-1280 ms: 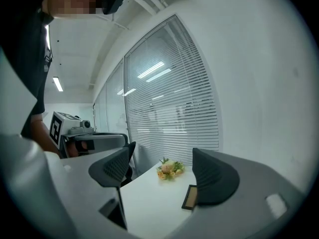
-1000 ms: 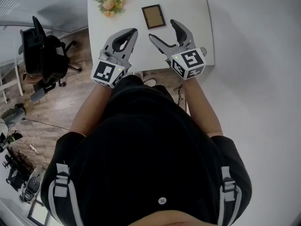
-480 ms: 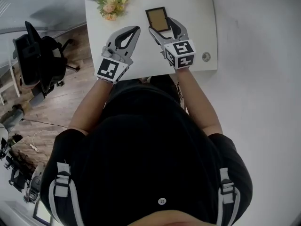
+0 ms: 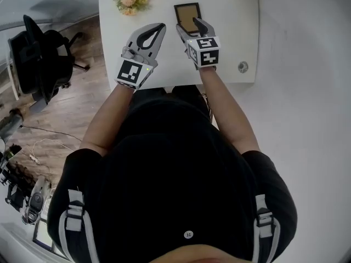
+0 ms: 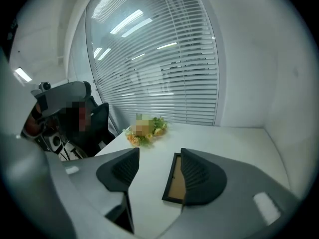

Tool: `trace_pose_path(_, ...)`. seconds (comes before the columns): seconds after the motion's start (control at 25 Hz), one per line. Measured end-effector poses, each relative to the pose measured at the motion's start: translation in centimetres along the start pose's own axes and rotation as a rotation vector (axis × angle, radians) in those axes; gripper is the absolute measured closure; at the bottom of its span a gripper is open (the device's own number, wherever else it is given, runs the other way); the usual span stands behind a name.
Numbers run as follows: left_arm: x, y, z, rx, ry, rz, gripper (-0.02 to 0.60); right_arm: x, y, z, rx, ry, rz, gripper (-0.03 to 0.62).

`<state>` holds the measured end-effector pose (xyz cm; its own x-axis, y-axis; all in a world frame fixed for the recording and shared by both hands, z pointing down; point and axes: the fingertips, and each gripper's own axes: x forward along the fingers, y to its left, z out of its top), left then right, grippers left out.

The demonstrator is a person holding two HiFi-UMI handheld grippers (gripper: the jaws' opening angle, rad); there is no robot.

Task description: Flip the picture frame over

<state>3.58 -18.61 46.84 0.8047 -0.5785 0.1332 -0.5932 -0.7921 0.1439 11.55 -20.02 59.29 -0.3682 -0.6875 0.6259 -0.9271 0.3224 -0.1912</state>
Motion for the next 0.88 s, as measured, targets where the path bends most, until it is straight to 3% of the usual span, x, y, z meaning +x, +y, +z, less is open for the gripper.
trace_pose_path(0.88, 3.5, 2.8, -8.2, -0.045, 0.104, 0.005, 0.58, 8.3, -2.3, -8.9, 0.049, 0.252, -0.113, 0.384)
